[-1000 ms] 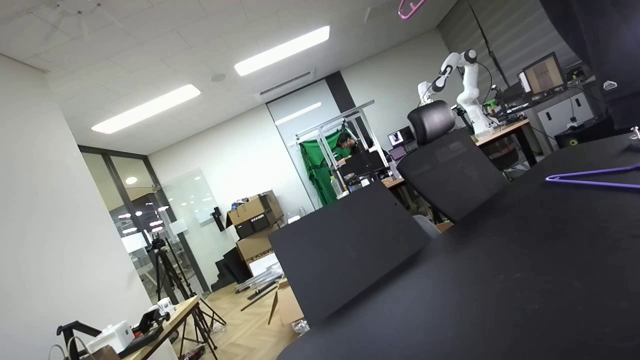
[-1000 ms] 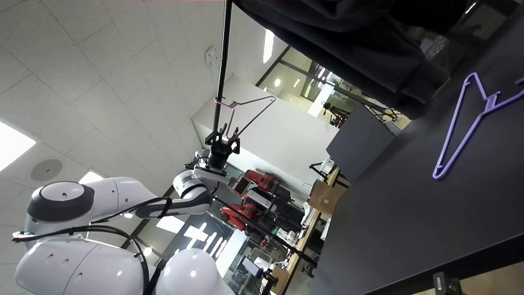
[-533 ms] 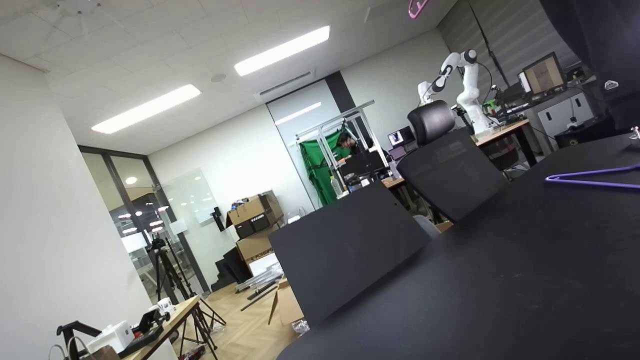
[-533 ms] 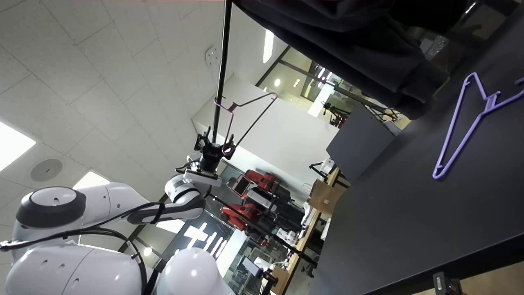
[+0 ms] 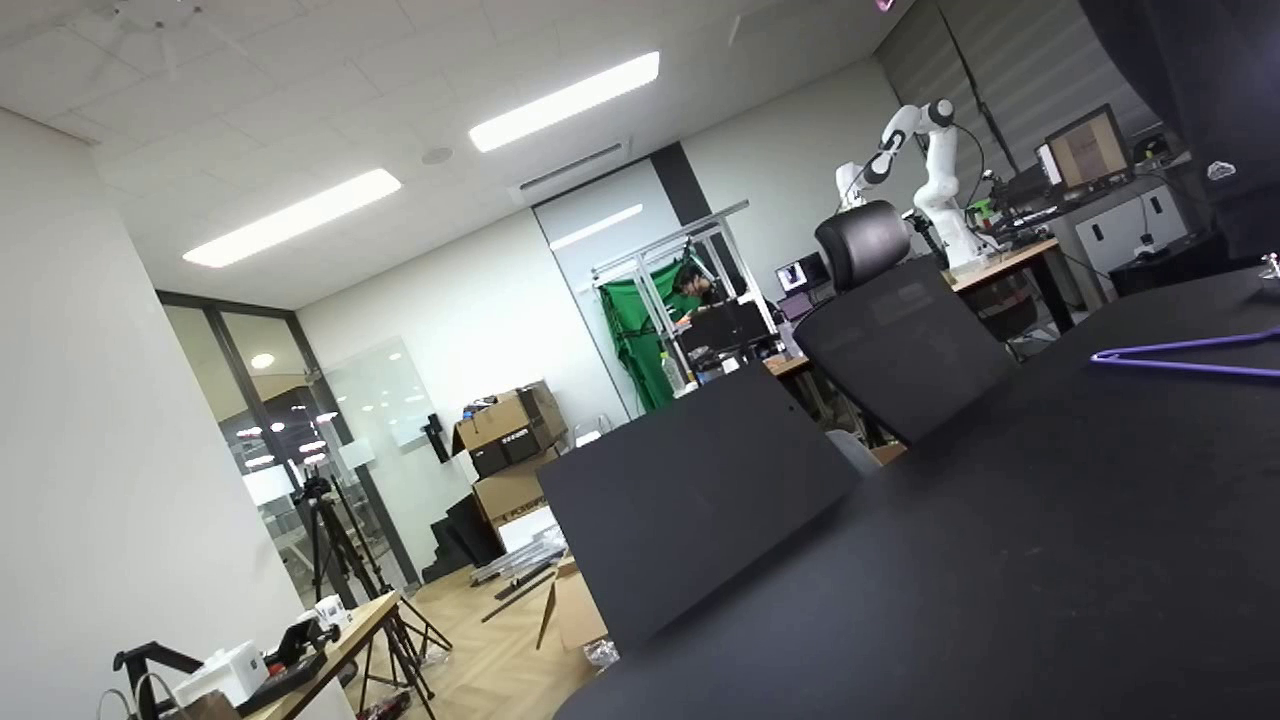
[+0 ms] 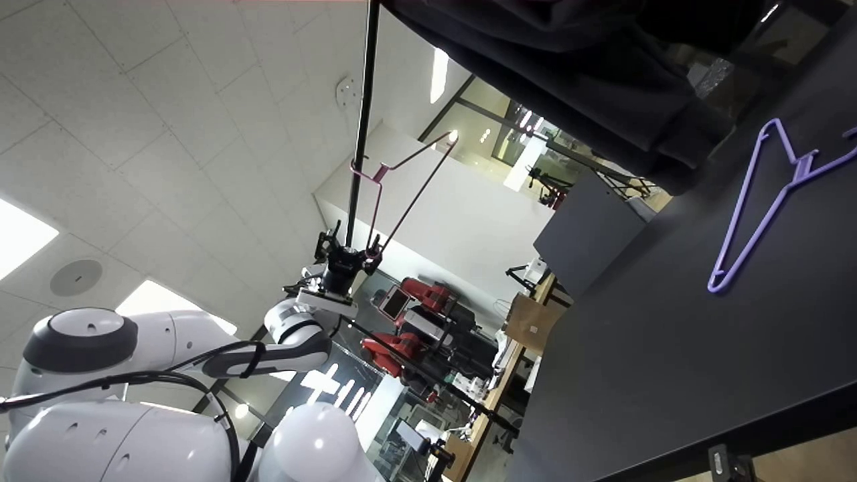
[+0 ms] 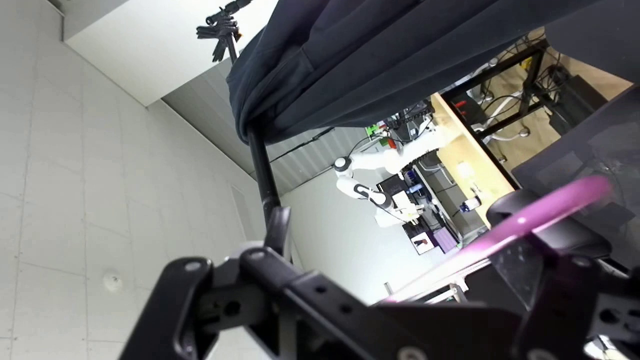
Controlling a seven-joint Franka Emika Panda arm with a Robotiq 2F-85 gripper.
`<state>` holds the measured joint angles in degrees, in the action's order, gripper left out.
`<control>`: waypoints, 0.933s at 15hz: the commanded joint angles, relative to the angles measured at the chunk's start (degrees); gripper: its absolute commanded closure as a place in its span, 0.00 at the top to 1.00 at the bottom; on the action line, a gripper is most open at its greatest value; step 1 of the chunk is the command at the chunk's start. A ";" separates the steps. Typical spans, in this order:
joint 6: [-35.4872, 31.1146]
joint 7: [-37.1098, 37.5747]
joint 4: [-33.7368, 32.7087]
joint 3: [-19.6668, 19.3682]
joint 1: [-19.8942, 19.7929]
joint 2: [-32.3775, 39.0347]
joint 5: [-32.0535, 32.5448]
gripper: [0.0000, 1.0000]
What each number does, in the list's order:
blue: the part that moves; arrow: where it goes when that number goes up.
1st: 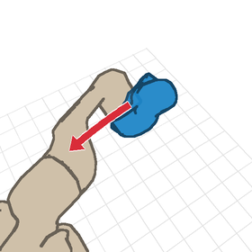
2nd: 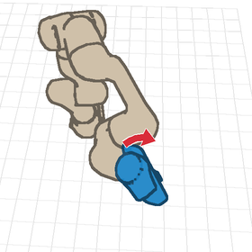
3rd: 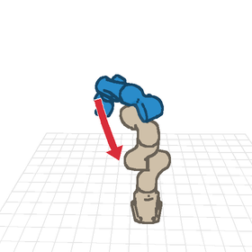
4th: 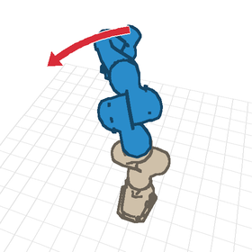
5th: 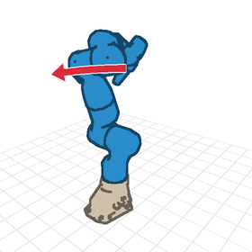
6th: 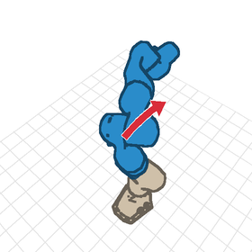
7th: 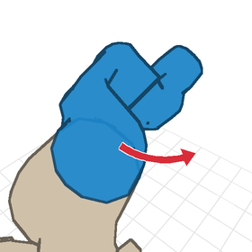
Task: Pick up the pink hanger from the table and place it on the black rail
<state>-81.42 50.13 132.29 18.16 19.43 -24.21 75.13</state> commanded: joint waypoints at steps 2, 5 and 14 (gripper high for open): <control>-1.39 -1.28 1.39 0.53 1.90 -1.48 -0.74 1.00; -4.50 -1.17 2.56 0.54 3.18 -2.38 -0.22 1.00; -10.44 0.58 5.10 1.08 3.63 -3.57 2.56 1.00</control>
<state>-90.17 49.40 135.22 19.11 22.87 -25.92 75.95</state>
